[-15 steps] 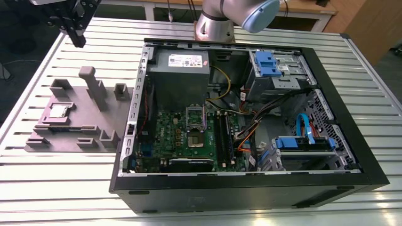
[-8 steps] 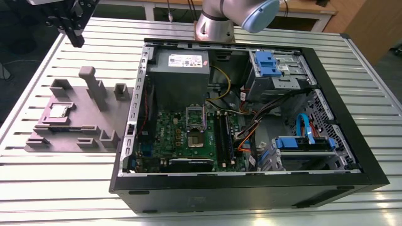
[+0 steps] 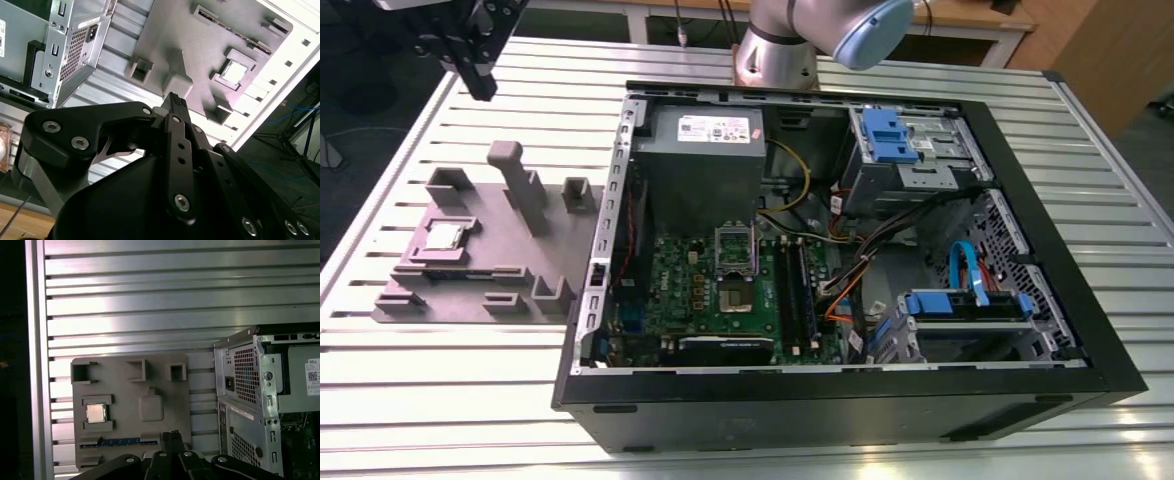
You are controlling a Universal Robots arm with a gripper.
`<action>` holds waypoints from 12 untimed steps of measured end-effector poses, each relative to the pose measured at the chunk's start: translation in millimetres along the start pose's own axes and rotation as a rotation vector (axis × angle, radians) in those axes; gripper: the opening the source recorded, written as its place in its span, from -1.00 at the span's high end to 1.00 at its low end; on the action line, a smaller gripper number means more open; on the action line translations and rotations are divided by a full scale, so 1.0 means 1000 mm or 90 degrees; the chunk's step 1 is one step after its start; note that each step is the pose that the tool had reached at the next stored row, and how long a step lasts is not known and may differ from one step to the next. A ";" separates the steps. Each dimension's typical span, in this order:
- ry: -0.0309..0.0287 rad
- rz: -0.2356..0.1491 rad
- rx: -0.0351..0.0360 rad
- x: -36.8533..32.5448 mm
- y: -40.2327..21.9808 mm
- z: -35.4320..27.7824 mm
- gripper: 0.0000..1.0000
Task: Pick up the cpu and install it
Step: 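Reach for the cpu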
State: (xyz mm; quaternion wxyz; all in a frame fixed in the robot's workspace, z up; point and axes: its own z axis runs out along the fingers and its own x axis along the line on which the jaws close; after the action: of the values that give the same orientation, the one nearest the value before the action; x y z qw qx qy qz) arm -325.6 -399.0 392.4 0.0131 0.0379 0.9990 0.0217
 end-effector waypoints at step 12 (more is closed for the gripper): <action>0.0000 0.000 0.0000 0.0031 -0.0002 -0.0001 0.79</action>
State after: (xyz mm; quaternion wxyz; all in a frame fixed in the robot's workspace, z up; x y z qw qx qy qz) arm -328.7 -399.0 392.4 0.0131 0.0378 0.9990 0.0217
